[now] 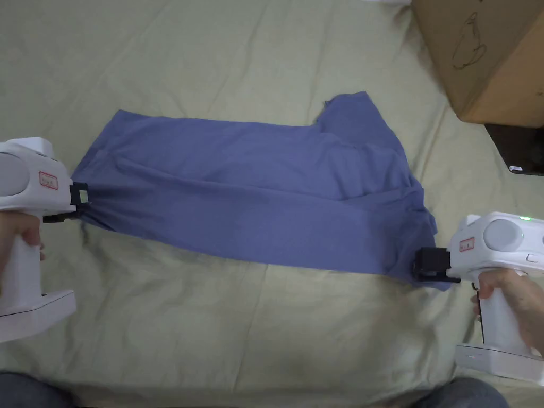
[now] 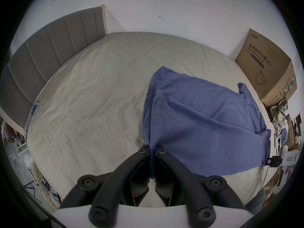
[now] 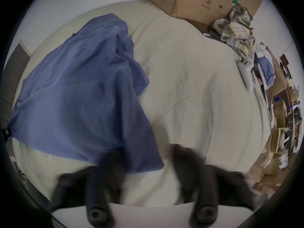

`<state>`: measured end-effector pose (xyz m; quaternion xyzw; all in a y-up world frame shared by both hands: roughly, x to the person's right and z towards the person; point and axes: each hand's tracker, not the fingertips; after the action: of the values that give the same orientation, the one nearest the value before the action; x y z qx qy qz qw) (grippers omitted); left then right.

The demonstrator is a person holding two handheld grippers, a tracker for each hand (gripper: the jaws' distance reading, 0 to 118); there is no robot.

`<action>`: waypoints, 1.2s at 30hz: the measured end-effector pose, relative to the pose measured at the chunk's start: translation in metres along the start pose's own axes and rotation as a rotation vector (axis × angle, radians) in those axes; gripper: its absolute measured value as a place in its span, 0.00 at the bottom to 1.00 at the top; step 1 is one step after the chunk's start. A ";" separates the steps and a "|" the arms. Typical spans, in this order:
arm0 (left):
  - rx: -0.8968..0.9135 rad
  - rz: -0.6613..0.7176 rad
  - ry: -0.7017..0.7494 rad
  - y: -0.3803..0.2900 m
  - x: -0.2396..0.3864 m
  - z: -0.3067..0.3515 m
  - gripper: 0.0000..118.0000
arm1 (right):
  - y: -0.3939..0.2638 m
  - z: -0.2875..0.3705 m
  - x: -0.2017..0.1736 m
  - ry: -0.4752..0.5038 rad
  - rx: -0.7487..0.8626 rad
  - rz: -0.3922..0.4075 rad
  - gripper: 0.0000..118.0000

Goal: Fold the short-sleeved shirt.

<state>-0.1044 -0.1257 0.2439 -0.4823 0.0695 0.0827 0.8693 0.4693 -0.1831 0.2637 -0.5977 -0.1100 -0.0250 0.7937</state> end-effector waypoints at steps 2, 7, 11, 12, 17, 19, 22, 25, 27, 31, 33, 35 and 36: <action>-0.016 0.000 0.012 -0.002 -0.001 -0.005 0.01 | -0.008 -0.005 0.003 0.039 -0.012 -0.037 0.07; -0.033 -0.001 0.030 -0.003 -0.005 0.000 0.01 | -0.007 0.023 0.013 0.109 0.063 -0.046 0.07; 0.009 0.048 -0.025 0.002 -0.014 0.024 0.01 | -0.006 0.078 0.033 0.161 0.143 -0.016 0.07; 0.017 0.055 -0.034 0.001 -0.017 0.031 0.01 | -0.005 0.091 0.038 0.130 0.244 0.030 0.07; 0.014 0.044 -0.062 -0.033 -0.031 0.057 0.01 | -0.041 0.119 0.050 0.156 0.230 0.028 0.07; -0.014 0.051 -0.054 -0.057 -0.037 0.056 0.01 | -0.061 0.109 0.050 0.149 0.188 0.040 0.07; -0.113 0.048 -0.020 -0.097 -0.044 0.043 0.01 | -0.091 0.084 0.050 0.143 0.113 0.040 0.07; -0.157 0.054 0.016 -0.125 -0.046 0.030 0.28 | -0.109 0.066 0.049 0.159 0.065 0.017 0.20; -0.175 0.014 0.092 -0.127 -0.048 0.027 0.75 | -0.109 0.067 0.050 0.148 0.081 0.013 0.76; 0.011 0.071 0.017 -0.100 -0.056 0.061 0.96 | -0.094 0.102 0.051 0.053 0.202 0.040 0.91; 0.131 0.084 -0.002 -0.081 -0.051 0.084 0.96 | -0.085 0.132 0.048 0.014 0.303 0.068 0.91; 0.273 0.042 0.002 -0.063 -0.038 0.109 0.96 | -0.075 0.167 0.039 0.008 0.491 0.082 0.91; 0.348 0.016 0.009 -0.057 -0.029 0.122 0.97 | -0.073 0.184 0.034 0.004 0.565 0.083 0.91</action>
<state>-0.1158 -0.0539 0.3608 -0.3241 0.0908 0.0742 0.9387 0.4632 -0.0253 0.3874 -0.3568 -0.0865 0.0379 0.9294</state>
